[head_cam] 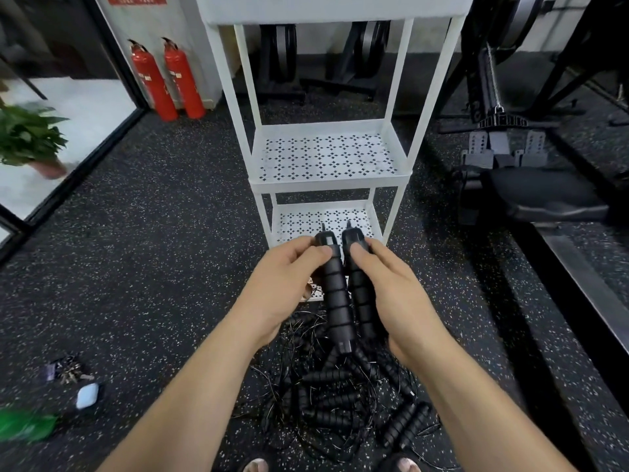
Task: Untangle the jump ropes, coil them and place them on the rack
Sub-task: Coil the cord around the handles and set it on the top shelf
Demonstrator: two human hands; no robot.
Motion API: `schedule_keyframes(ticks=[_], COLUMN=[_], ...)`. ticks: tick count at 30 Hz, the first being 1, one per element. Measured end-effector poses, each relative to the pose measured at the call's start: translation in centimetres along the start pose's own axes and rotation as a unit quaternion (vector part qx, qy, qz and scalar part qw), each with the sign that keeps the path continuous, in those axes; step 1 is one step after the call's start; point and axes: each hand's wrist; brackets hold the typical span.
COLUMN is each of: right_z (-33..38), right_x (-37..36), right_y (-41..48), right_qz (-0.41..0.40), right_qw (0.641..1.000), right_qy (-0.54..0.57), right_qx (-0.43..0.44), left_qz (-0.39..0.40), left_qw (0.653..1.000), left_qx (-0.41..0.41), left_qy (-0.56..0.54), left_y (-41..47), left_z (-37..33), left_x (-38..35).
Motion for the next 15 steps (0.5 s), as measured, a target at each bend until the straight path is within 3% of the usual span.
schedule_keyframes(ticks=[11, 15], right_z=[0.0, -0.3], right_x=[-0.9, -0.7], right_y=[0.2, 0.5], right_qz=[-0.027, 0.042], right_qw=[0.998, 0.997], right_qy=[0.058, 0.056], right_qx=[0.025, 0.016], left_qz=[0.016, 0.008], left_qw=[0.999, 0.998], left_qx=[-0.015, -0.024], left_qy=[-0.025, -0.05], left_y=[1.0, 1.4], left_z=[-0.5, -0.7], left_x=[-0.3, 0.4])
Point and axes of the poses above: each hand's wrist, its own y-axis towards the middle knuckle, its own x-axis out of the back of the hand, z = x × y, and after that the axes turned 5 degrees about -y, right-handed
